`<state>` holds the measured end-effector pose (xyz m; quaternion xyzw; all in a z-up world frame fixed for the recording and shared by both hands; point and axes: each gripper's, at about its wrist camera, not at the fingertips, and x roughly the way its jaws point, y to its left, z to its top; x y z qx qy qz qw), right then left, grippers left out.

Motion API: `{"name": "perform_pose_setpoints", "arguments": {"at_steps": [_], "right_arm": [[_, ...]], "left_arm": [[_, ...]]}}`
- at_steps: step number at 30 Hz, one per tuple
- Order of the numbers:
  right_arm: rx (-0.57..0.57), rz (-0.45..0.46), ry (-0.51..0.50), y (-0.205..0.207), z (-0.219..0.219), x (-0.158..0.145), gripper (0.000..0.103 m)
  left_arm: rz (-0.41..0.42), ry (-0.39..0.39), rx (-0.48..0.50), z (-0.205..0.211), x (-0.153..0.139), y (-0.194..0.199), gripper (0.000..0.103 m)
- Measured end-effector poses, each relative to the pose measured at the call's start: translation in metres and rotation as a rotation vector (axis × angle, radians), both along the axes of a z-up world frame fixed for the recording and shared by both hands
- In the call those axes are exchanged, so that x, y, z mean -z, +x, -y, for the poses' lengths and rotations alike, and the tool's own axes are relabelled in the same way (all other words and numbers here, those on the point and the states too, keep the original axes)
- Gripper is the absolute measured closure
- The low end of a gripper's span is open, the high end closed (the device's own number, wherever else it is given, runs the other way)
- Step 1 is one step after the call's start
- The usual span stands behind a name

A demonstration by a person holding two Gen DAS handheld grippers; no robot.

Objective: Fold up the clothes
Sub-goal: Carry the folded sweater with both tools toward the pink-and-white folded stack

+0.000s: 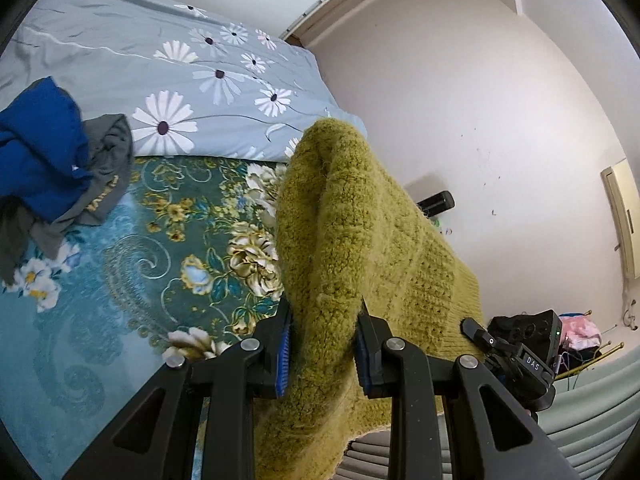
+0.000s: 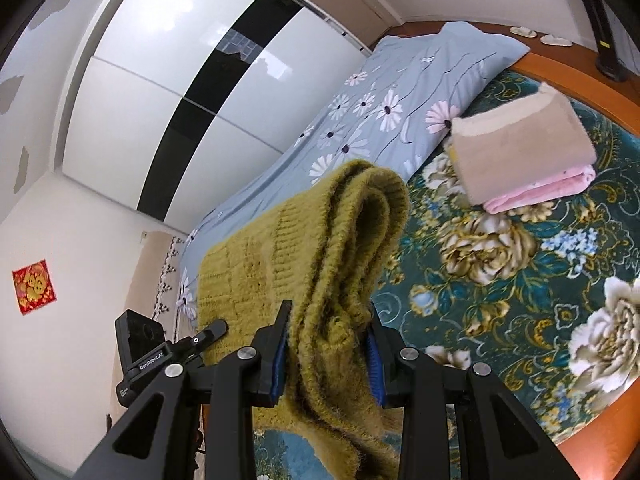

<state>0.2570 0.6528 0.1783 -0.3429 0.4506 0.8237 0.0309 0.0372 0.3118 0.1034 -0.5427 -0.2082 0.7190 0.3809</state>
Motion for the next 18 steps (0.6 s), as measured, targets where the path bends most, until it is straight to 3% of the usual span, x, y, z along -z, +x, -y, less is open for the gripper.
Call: {"name": "perform_pose_setpoints", "arguments": {"at_steps": [9,18], "right_arm": [[-0.036,0.057,-0.061,-0.021,-0.135,0.045,0.069],[-0.086,0.132,-0.121,-0.052,-0.27,0.089,0.069]], "left_arm": [[0.03,-0.072,-0.012,-0.124,0.031,-0.03,0.076],[0.11,-0.163,-0.092,-0.247,0.077,-0.047,0.076]]}}
